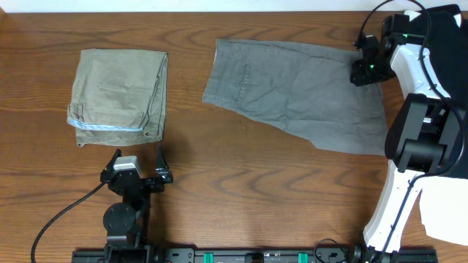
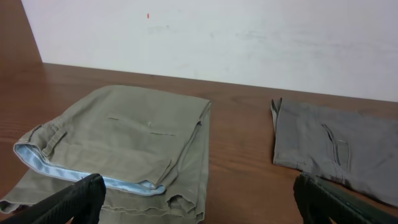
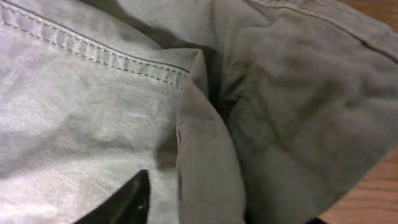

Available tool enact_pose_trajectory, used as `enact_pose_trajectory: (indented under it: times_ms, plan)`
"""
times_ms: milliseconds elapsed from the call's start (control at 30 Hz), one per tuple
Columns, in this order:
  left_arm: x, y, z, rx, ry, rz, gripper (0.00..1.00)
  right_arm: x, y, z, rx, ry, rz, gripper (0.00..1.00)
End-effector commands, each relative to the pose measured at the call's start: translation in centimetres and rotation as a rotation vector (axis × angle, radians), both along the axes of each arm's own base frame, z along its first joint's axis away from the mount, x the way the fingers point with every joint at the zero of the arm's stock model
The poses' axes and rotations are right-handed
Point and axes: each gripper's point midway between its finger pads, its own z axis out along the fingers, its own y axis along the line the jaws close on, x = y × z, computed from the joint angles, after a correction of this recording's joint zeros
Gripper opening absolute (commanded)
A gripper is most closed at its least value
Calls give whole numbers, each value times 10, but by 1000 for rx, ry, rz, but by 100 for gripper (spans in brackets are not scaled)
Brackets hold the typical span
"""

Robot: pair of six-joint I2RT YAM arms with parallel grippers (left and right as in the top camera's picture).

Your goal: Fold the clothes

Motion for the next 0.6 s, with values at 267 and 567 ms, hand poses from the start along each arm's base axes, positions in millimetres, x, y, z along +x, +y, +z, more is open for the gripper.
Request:
enact_pose_trajectory:
  times_ms: [267, 567]
  plan:
    - [-1, 0, -17, 11, 49, 1, 98, 4, -16, 21, -113, -26, -111, 54]
    - [-1, 0, -17, 11, 49, 1, 98, 4, -1, 51, -169, -60, -85, 56]
